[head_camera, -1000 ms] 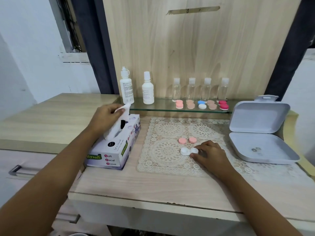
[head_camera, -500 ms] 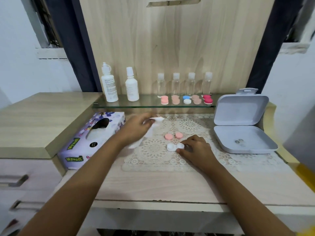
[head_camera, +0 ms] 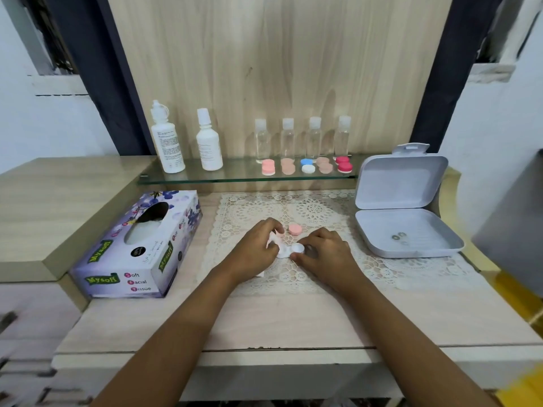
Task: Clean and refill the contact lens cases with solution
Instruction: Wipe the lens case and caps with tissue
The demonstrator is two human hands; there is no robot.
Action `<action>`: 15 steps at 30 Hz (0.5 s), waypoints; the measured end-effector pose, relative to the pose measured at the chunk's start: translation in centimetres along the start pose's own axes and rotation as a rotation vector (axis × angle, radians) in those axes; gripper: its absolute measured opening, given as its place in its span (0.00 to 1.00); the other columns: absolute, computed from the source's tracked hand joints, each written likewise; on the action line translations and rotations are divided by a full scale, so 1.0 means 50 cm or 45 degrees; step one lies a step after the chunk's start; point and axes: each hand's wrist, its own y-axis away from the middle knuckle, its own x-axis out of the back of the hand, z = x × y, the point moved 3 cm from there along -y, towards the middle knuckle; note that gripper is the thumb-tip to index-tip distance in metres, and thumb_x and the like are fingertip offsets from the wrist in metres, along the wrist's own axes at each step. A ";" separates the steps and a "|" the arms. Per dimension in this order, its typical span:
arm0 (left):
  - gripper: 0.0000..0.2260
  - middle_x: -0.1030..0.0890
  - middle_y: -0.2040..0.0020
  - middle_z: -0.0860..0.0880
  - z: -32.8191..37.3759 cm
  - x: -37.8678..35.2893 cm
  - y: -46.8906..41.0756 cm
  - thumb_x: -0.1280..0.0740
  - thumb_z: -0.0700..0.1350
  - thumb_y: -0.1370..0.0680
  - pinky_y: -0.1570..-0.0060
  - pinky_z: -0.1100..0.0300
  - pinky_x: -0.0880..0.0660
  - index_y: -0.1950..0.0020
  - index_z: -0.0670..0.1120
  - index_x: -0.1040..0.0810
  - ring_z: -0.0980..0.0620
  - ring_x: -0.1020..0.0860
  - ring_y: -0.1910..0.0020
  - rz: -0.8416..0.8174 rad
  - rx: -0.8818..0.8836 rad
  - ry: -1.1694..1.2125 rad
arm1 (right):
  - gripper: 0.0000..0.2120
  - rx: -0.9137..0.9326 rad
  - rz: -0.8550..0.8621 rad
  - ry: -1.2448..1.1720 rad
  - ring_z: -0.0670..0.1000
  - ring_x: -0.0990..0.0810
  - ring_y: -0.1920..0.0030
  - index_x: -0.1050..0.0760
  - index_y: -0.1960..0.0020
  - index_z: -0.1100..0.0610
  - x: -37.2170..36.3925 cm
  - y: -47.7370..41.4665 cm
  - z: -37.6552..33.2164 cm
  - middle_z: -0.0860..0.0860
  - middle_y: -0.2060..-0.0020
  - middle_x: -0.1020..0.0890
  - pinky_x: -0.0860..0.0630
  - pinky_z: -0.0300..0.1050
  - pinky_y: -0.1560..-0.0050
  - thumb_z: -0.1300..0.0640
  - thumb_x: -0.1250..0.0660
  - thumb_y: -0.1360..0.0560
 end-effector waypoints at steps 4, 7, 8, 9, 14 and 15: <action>0.11 0.23 0.51 0.50 -0.007 -0.002 0.001 0.38 0.40 0.23 0.60 0.63 0.29 0.47 0.51 0.37 0.51 0.24 0.56 0.081 -0.007 0.099 | 0.14 -0.007 -0.001 0.009 0.50 0.30 0.43 0.21 0.45 0.48 0.000 -0.001 0.001 0.46 0.48 0.25 0.36 0.46 0.45 0.44 0.32 0.28; 0.07 0.19 0.52 0.51 -0.016 -0.003 0.002 0.32 0.43 0.25 0.51 0.59 0.26 0.55 0.52 0.30 0.53 0.21 0.52 0.132 0.027 0.160 | 0.14 -0.008 -0.002 0.004 0.49 0.31 0.43 0.21 0.45 0.48 0.000 -0.001 0.000 0.46 0.48 0.25 0.37 0.45 0.46 0.45 0.32 0.28; 0.07 0.19 0.52 0.52 -0.018 -0.003 0.003 0.30 0.43 0.26 0.48 0.63 0.26 0.57 0.53 0.27 0.55 0.21 0.50 0.128 0.022 0.165 | 0.14 -0.012 -0.004 -0.008 0.49 0.31 0.43 0.21 0.45 0.48 0.000 -0.001 -0.001 0.46 0.48 0.25 0.38 0.45 0.46 0.45 0.33 0.28; 0.06 0.19 0.52 0.54 -0.019 -0.004 0.004 0.29 0.43 0.26 0.48 0.67 0.27 0.58 0.52 0.25 0.56 0.22 0.49 0.124 -0.005 0.158 | 0.14 -0.015 -0.008 -0.014 0.49 0.31 0.43 0.21 0.44 0.48 0.001 -0.001 -0.001 0.46 0.48 0.25 0.39 0.44 0.46 0.45 0.33 0.28; 0.06 0.29 0.54 0.60 -0.026 0.001 0.012 0.33 0.43 0.23 0.48 0.72 0.34 0.51 0.45 0.17 0.59 0.27 0.50 0.124 -0.153 -0.060 | 0.14 -0.016 -0.009 -0.016 0.49 0.31 0.43 0.21 0.44 0.48 0.002 0.000 -0.002 0.46 0.48 0.25 0.38 0.45 0.45 0.45 0.33 0.28; 0.07 0.30 0.54 0.61 -0.026 0.001 0.014 0.35 0.42 0.23 0.47 0.70 0.33 0.49 0.45 0.17 0.58 0.28 0.49 0.114 -0.190 -0.100 | 0.14 -0.018 -0.009 -0.019 0.49 0.31 0.43 0.21 0.44 0.48 0.002 0.000 -0.002 0.46 0.48 0.25 0.37 0.45 0.44 0.45 0.33 0.28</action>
